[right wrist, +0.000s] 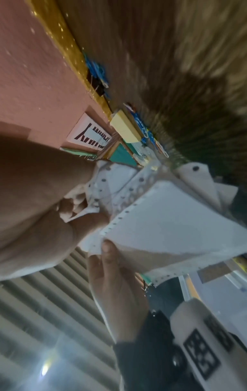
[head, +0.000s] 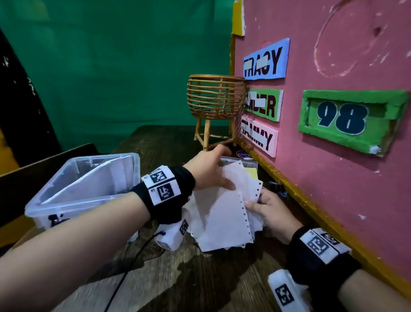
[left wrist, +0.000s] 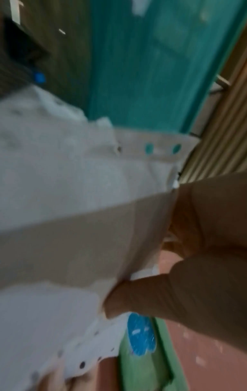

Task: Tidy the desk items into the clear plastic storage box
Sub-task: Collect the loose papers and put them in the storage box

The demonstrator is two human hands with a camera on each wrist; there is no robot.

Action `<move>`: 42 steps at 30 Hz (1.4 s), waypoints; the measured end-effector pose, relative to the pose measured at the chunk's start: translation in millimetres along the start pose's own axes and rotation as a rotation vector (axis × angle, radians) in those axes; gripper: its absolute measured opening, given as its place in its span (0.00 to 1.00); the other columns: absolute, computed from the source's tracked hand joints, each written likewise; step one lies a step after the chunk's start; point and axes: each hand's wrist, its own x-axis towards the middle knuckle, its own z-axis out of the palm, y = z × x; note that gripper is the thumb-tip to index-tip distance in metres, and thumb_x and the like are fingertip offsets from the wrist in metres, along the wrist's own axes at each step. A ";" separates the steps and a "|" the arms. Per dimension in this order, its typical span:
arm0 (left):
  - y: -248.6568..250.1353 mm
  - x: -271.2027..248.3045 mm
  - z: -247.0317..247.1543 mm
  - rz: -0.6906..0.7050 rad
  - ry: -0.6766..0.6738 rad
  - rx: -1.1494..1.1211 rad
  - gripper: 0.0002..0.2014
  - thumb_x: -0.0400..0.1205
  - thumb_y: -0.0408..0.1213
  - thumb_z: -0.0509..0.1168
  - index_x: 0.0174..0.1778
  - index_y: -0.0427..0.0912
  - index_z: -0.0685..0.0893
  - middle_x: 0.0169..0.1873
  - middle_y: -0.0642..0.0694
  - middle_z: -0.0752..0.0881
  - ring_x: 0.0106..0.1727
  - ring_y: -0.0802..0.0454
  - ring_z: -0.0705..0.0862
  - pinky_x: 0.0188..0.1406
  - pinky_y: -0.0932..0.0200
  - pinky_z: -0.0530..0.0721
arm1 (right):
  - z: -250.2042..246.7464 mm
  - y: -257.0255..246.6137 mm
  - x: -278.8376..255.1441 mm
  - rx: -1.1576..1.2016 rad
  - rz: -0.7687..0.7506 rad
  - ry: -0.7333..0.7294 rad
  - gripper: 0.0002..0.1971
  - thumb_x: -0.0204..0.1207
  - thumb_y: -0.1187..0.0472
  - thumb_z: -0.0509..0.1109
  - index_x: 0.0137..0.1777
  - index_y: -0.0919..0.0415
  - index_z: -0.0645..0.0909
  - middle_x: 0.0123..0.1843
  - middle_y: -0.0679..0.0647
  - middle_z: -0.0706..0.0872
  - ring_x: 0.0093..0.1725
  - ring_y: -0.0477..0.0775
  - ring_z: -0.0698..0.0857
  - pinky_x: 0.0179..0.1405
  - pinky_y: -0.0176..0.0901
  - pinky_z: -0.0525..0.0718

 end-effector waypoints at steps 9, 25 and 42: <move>-2.5 -18.0 -3.7 0.188 0.168 -0.206 0.27 0.66 0.40 0.80 0.59 0.46 0.79 0.39 0.61 0.80 0.47 0.58 0.80 0.47 0.71 0.75 | 8.5 -11.3 -4.6 0.013 0.127 -0.137 0.13 0.68 0.75 0.73 0.51 0.64 0.83 0.50 0.58 0.90 0.42 0.49 0.90 0.43 0.37 0.88; -42.6 -40.0 38.4 -0.324 0.006 -0.957 0.26 0.58 0.30 0.81 0.53 0.35 0.86 0.51 0.38 0.90 0.54 0.40 0.88 0.62 0.41 0.84 | 20.8 -10.2 5.5 -0.003 0.140 -0.034 0.25 0.60 0.82 0.76 0.59 0.70 0.82 0.56 0.65 0.88 0.53 0.61 0.87 0.55 0.49 0.86; -33.1 -32.2 48.2 -0.374 0.288 -1.280 0.13 0.72 0.40 0.75 0.49 0.39 0.85 0.36 0.46 0.87 0.39 0.50 0.86 0.42 0.57 0.84 | 21.7 -3.1 6.3 0.108 0.156 0.105 0.20 0.58 0.79 0.78 0.52 0.71 0.84 0.52 0.65 0.89 0.45 0.60 0.89 0.46 0.47 0.87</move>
